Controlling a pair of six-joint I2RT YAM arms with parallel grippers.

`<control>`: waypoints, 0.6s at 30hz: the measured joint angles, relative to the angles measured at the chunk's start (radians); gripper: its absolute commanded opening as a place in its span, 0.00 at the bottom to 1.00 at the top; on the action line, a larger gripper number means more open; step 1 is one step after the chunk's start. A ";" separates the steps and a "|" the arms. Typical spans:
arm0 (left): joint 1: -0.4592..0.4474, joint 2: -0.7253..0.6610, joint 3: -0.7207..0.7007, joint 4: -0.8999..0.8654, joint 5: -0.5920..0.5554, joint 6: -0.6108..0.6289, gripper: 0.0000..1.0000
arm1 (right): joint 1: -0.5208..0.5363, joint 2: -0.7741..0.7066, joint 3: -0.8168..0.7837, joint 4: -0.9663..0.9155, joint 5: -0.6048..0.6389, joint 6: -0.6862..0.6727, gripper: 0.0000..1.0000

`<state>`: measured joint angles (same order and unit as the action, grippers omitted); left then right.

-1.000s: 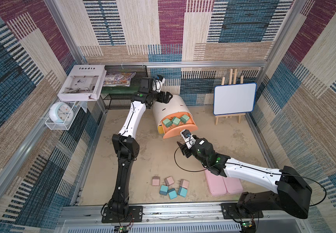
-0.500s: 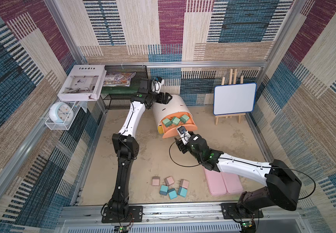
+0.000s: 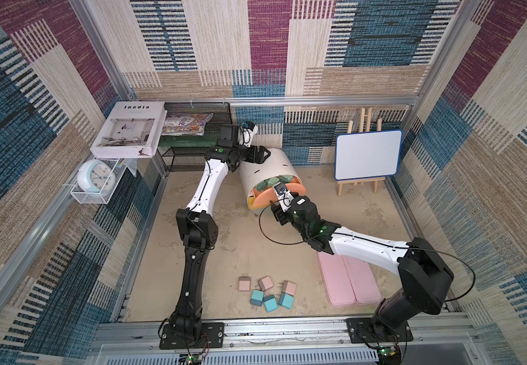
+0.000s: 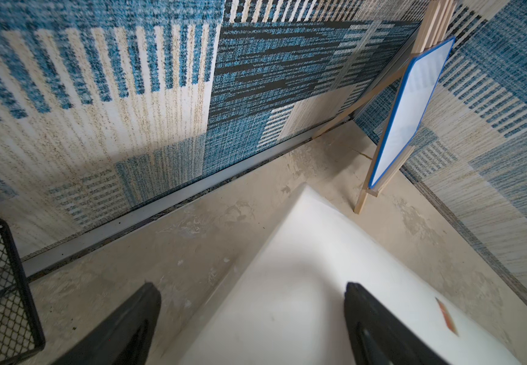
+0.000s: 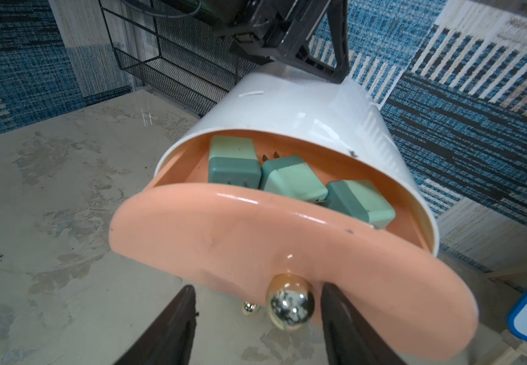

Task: Place the plugs into the drawer by color
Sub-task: Close the drawer in the storage box.

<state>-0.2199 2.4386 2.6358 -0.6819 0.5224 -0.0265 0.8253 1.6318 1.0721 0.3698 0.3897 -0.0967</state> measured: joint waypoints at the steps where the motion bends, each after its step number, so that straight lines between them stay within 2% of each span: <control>1: 0.000 0.000 -0.001 0.000 0.000 0.000 0.94 | -0.006 0.014 0.013 0.004 -0.003 0.000 0.66; 8: 0.001 -0.001 -0.011 0.008 0.006 -0.005 0.94 | -0.041 0.103 0.098 0.029 -0.044 0.001 0.66; 18: 0.002 -0.004 -0.023 0.026 0.003 -0.014 0.92 | -0.067 0.150 0.137 0.050 -0.077 0.013 0.66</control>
<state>-0.2176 2.4348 2.6129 -0.6556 0.5259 -0.0410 0.7586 1.7813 1.2087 0.4194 0.3130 -0.0834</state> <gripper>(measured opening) 0.932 0.660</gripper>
